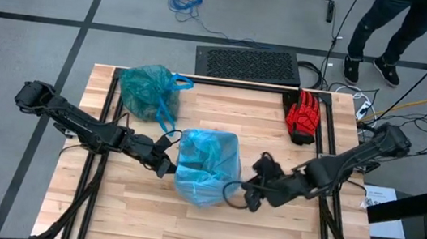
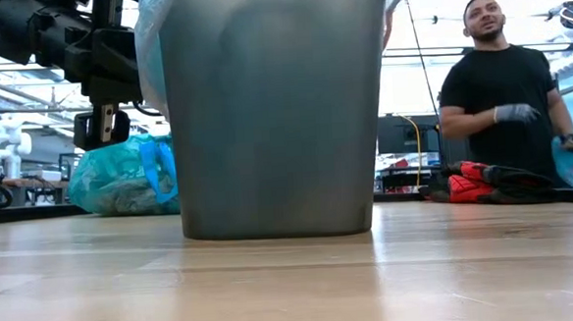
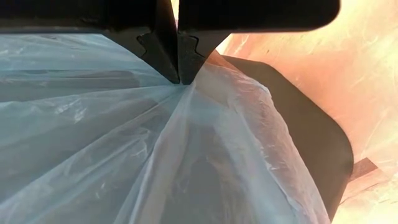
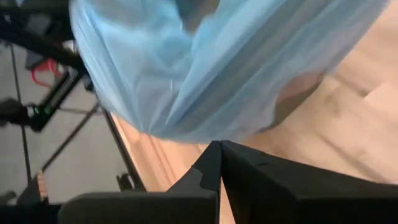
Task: Place trash/remove bag and relplace
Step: Insert the new blue trash bag into the trash bin
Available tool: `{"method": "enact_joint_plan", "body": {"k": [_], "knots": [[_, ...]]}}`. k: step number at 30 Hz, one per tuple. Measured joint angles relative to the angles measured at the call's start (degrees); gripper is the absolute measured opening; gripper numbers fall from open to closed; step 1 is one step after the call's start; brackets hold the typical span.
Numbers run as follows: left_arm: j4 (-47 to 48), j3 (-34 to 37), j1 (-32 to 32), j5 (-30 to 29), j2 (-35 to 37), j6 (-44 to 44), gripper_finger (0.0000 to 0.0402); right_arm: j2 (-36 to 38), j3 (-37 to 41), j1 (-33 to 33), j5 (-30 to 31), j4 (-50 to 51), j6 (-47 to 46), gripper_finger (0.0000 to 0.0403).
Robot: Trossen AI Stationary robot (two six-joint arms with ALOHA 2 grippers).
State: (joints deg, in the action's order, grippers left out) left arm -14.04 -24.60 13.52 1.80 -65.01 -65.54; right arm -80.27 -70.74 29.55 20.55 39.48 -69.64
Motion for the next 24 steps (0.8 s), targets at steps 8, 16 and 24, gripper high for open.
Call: {"method": "enact_joint_plan", "body": {"k": [8, 16, 24], "knots": [[-0.01, 0.00, -0.05, -0.15, 0.00, 0.29, 0.0000, 0.80, 0.00, -4.84, 0.44, -1.13, 5.22, 0.0000], [0.22, 0.00, -0.04, -0.89, 0.02, 0.02, 0.0000, -5.39, 0.00, -6.96, -6.13, -5.85, 9.41, 0.0000], [3.73, 0.00, -0.04, -3.27, 0.07, 0.37, 0.0000, -7.98, 0.51, -6.96, -5.68, -5.49, 9.29, 0.0000]]}}
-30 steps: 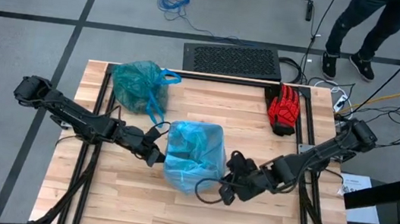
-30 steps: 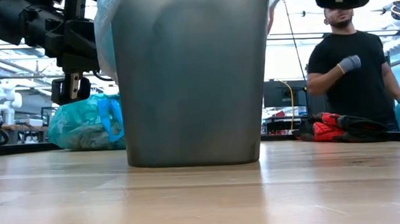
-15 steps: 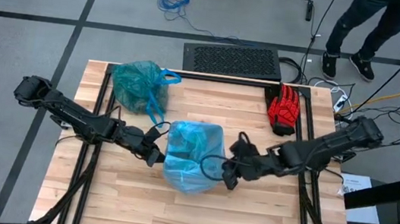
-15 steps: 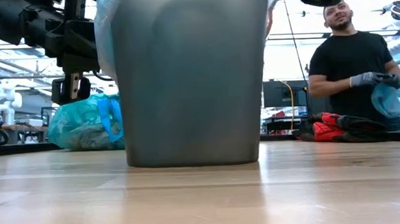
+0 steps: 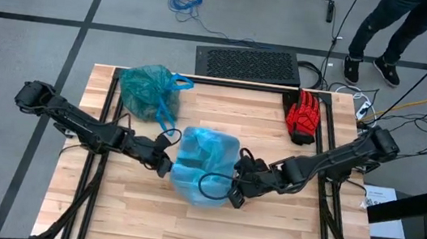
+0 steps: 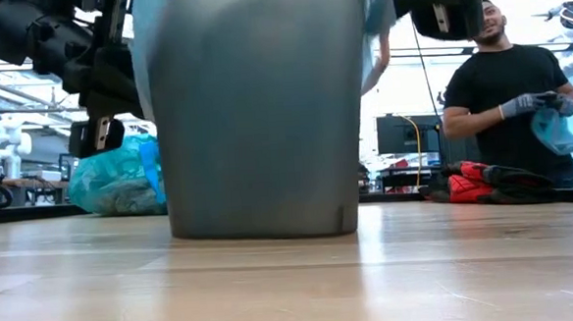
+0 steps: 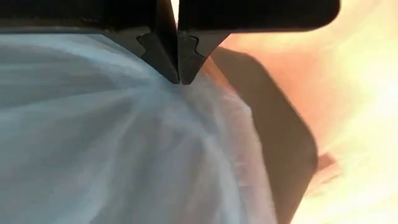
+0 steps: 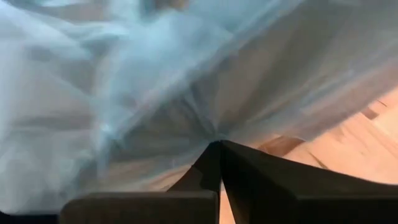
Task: Place trash/remove bag and relplace
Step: Insert the new blue trash bag into the trash bin
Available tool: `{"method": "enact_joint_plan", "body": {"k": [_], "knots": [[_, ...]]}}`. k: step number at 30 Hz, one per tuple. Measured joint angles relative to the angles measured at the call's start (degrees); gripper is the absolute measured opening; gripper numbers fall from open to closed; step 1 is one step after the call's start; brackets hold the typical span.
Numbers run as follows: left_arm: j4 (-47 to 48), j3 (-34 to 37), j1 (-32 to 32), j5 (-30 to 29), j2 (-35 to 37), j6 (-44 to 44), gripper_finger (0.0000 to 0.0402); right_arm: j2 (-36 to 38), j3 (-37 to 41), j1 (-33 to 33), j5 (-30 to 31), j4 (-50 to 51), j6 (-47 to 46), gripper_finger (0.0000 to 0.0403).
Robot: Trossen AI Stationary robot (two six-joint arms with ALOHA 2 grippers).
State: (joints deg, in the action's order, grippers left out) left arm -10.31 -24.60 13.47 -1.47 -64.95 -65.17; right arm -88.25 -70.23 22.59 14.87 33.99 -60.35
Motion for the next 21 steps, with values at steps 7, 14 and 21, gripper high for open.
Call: {"method": "enact_joint_plan", "body": {"k": [7, 14, 21], "knots": [[3.05, 0.02, 0.00, -0.53, -0.10, 1.44, 0.0000, -0.20, 2.73, -0.07, -1.00, 0.67, -2.40, 0.0000], [3.40, 0.02, 0.00, -0.27, -0.11, 1.27, 0.0000, 2.87, 1.71, -0.02, -1.60, 2.38, -1.99, 0.0000], [3.76, 0.02, 0.00, -0.14, 0.36, 1.42, 0.0000, 8.17, 0.30, -0.02, 3.00, 7.03, -2.00, 0.0000]]}}
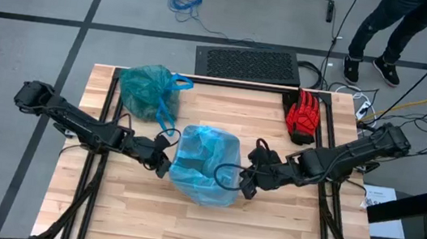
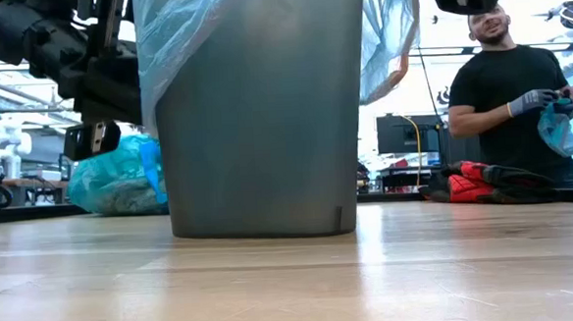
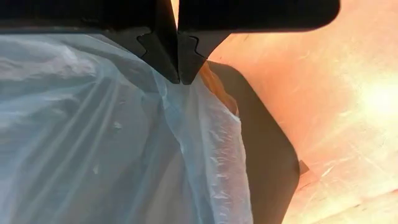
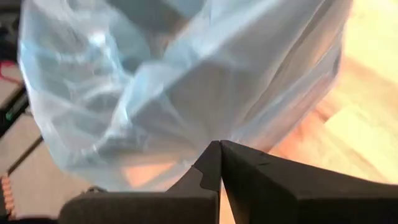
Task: Place trash/remove bag and relplace
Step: Insert the new blue trash bag into the trash bin
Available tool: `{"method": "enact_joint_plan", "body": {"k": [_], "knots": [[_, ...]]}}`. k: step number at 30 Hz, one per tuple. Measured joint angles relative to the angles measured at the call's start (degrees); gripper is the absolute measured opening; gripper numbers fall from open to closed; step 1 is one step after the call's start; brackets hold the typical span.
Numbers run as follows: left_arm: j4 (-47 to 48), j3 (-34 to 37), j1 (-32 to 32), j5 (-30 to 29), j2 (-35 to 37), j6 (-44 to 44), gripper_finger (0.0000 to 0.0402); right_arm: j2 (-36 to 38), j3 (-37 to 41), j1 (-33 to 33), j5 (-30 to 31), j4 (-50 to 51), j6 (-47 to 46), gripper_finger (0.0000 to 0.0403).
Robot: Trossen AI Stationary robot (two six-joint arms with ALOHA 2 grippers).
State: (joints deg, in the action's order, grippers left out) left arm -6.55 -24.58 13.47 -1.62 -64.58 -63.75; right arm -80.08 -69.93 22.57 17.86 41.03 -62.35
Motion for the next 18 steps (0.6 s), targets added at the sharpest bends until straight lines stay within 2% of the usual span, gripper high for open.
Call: {"method": "enact_joint_plan", "body": {"k": [2, 11, 14, 18], "knots": [[0.01, -0.09, -0.01, 0.01, 0.89, -0.28, 0.0000, 0.33, 0.00, -0.59, 1.34, -0.96, 1.09, 0.0000], [1.26, -2.74, 0.70, -0.01, 2.72, -1.76, 0.0000, -0.90, 4.22, -1.62, -0.05, -4.78, 4.72, 0.0000], [8.92, -5.28, 1.17, -0.37, 3.76, -0.31, 0.0000, -0.89, 4.52, -0.90, 0.26, -4.13, 6.29, 0.0000], [23.87, -8.59, 1.26, -0.61, 4.38, 1.33, 0.0000, -0.87, 4.52, 0.13, 2.25, -4.36, 8.07, 0.0000]]}}
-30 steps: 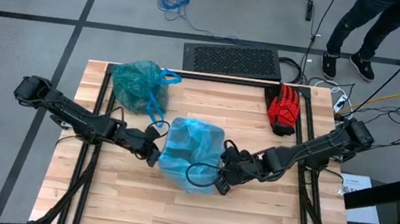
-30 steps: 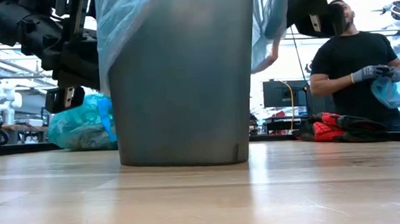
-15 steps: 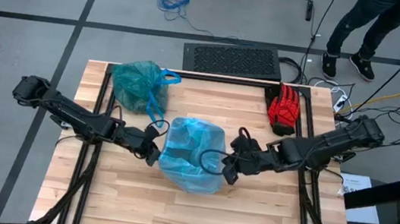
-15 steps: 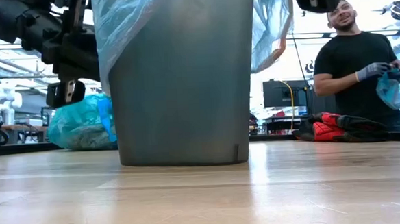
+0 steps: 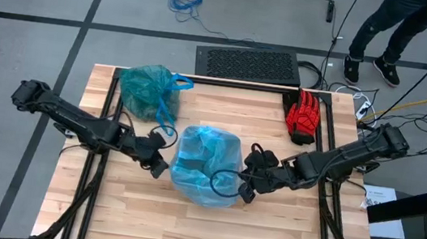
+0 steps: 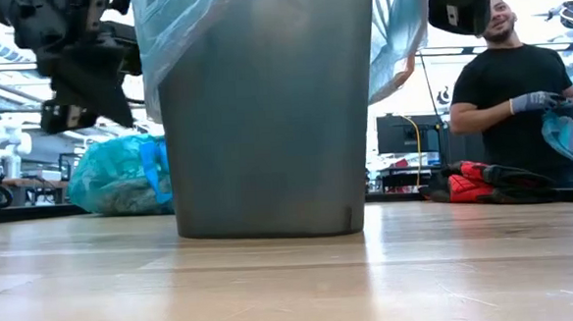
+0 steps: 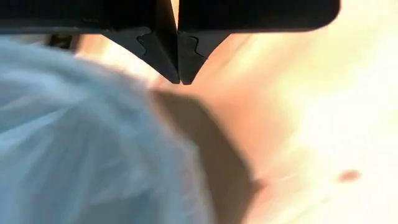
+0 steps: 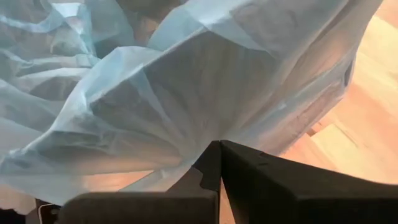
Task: Place trash/remove bag and relplace
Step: Insert the new blue trash bag into the trash bin
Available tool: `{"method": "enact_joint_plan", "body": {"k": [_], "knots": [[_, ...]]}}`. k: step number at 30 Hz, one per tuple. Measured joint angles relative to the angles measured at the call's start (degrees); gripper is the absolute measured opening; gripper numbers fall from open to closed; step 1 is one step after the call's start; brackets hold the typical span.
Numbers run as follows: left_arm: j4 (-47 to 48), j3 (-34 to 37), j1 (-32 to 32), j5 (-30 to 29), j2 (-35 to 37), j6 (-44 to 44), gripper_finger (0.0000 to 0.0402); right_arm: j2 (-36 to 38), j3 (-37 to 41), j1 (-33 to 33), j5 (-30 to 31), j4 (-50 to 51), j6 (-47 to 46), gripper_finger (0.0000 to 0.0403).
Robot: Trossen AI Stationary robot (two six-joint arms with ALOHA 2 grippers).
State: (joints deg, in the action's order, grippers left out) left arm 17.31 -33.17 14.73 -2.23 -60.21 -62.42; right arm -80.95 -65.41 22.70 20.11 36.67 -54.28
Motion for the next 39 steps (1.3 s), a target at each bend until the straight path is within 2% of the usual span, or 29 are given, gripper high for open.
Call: {"method": "enact_joint_plan", "body": {"k": [3, 6, 10, 16, 23, 26, 29, 39], "knots": [[8.39, -1.75, 0.03, -0.09, 1.02, 1.44, 0.0000, 0.00, 0.00, 0.65, 1.01, 0.01, 0.60, 0.0000], [10.93, -2.29, 0.03, -2.58, 2.99, 1.75, 0.0000, 0.02, 0.00, 0.78, -0.27, -0.12, 0.65, 0.0000], [10.19, -4.78, 0.03, -11.52, 7.69, 2.07, 0.0000, 1.16, 0.00, 0.78, -2.49, -1.47, 1.00, 0.0000], [1.15, -5.02, 0.03, -15.95, 13.34, 7.68, 0.0000, 4.43, 1.33, 0.42, -0.49, -4.44, 3.78, 0.0000], [-4.99, 0.20, -1.01, -14.82, 12.17, 10.68, 0.0000, 7.78, 12.77, -3.54, -0.72, -24.00, 7.24, 0.0000], [-5.90, 2.05, -1.39, -14.31, 10.74, 10.67, 0.0000, 7.77, 16.55, -4.65, -1.03, -28.99, 7.28, 0.0000], [-7.13, 2.31, -1.73, -14.30, 9.45, 10.87, 0.0000, 7.76, 18.57, -5.50, -1.03, -32.21, 7.44, 0.0000], [-13.76, 5.55, -3.31, -13.81, 2.96, 10.71, 0.0000, 5.70, 19.50, -8.76, -4.46, -32.27, 9.09, 0.0000]]}}
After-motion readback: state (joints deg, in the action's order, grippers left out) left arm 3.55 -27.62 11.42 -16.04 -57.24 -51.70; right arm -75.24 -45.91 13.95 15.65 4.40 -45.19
